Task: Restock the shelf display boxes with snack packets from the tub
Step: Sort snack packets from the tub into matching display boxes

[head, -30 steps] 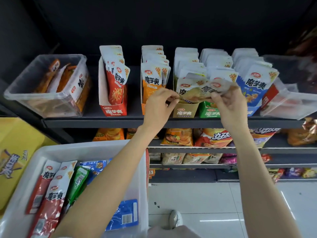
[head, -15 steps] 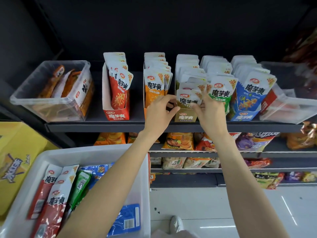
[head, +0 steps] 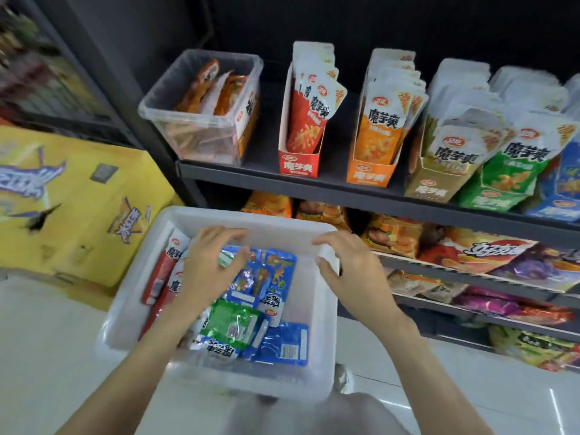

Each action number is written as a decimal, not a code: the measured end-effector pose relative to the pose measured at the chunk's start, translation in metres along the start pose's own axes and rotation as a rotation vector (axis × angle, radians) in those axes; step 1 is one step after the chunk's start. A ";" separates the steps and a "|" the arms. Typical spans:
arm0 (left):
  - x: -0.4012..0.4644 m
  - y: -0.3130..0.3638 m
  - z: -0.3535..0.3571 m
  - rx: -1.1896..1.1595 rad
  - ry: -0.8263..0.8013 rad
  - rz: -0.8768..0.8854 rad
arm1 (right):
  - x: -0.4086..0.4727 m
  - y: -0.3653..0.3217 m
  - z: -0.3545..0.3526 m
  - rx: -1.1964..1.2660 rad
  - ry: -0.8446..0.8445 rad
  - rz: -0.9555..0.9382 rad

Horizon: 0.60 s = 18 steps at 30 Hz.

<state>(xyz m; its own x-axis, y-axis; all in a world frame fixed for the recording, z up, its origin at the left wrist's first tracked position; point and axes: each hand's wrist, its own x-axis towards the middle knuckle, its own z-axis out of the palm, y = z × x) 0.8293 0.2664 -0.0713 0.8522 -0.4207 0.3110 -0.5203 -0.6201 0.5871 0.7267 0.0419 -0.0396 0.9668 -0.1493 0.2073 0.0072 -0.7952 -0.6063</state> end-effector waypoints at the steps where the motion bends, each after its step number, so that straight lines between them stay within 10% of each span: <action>1: -0.012 -0.021 -0.008 0.063 -0.045 -0.088 | 0.005 -0.007 0.016 -0.011 -0.104 -0.017; 11: -0.026 -0.099 -0.013 0.575 -0.513 -0.342 | 0.060 -0.047 0.165 -0.225 -0.617 -0.206; 18: -0.035 -0.102 0.005 0.425 -0.581 -0.069 | 0.051 -0.032 0.182 -0.402 -0.719 -0.191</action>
<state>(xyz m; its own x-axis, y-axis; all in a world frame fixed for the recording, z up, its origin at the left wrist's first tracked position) 0.8527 0.3408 -0.1458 0.7786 -0.5825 -0.2335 -0.5435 -0.8119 0.2133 0.8219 0.1667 -0.1499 0.8862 0.3113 -0.3430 0.2275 -0.9375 -0.2632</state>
